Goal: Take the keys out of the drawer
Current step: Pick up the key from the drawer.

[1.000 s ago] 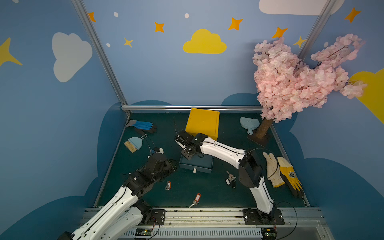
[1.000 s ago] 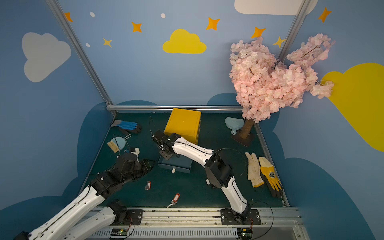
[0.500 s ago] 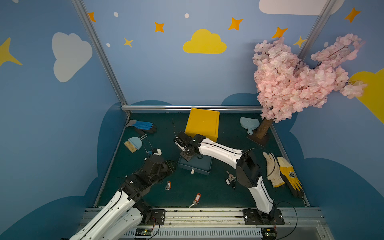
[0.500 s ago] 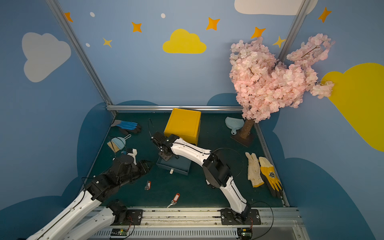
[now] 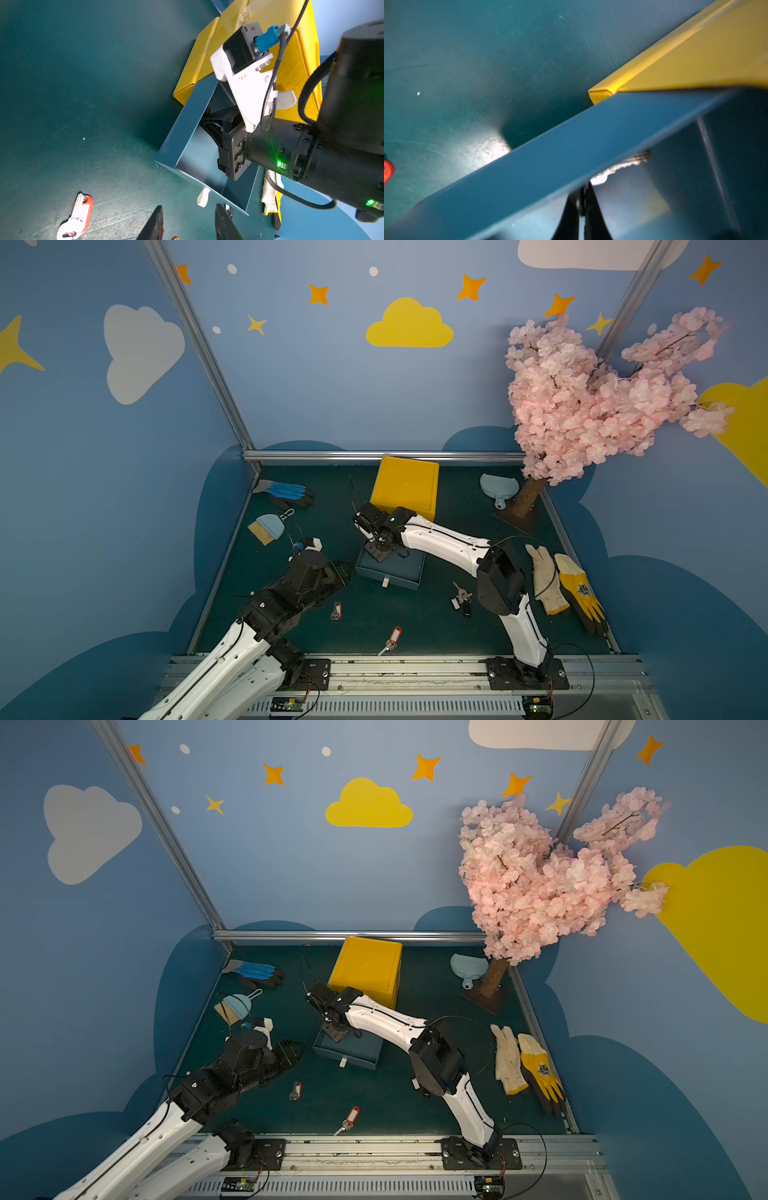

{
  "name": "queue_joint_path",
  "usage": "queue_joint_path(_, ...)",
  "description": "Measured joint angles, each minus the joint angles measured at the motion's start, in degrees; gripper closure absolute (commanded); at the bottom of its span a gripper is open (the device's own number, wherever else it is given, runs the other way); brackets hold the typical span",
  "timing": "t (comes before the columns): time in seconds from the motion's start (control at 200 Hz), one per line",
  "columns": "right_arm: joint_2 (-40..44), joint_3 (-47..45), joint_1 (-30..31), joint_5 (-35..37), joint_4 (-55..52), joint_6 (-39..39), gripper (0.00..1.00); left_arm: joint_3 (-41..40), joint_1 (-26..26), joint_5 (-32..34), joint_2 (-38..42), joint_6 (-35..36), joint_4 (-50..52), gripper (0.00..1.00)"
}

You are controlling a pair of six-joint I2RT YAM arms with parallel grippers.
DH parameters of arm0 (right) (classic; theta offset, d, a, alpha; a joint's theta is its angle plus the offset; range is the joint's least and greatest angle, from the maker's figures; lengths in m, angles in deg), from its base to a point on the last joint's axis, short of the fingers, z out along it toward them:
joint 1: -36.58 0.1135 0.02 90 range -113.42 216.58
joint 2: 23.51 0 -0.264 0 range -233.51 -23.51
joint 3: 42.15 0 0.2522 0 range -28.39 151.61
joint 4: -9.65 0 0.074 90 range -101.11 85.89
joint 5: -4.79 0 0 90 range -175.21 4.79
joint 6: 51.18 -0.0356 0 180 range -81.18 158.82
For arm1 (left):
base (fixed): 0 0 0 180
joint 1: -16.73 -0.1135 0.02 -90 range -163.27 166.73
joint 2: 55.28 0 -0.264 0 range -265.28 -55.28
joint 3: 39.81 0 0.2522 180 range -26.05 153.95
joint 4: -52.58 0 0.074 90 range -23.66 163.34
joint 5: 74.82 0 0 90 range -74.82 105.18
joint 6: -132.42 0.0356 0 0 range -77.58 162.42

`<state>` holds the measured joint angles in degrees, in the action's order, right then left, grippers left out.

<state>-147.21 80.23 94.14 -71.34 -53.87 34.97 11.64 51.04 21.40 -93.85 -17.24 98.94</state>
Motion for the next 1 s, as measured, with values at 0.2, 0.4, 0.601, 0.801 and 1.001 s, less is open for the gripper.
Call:
queue_joint_path(0.2, 1.97, -0.13, -0.09, -0.09, -0.28, -0.24, 1.00, 0.00, 0.00, 0.04, -0.04, -0.02, 0.00, 0.58)
queue_joint_path(0.4, 4.79, -0.17, -0.15, -0.94, -0.20, -0.37, 1.00, 0.00, 0.00, 0.24, -0.07, -0.20, 0.00, 0.58)
queue_joint_path(0.601, 6.58, -0.22, -0.50, -2.86, -0.11, -0.87, 1.00, 0.00, 0.00, 0.26, -0.09, -0.22, 0.00, 0.58)
queue_joint_path(0.801, 10.36, -2.49, -0.81, -5.01, 0.15, -2.40, 1.00, 0.07, 0.00, 0.22, -0.94, 0.13, -0.26, 0.58)
queue_joint_path(1.001, 18.67, -8.37, -0.81, -6.64, 0.35, -4.98, 1.00, 1.55, 0.39, -0.46, -5.07, 1.68, -2.51, 0.58)
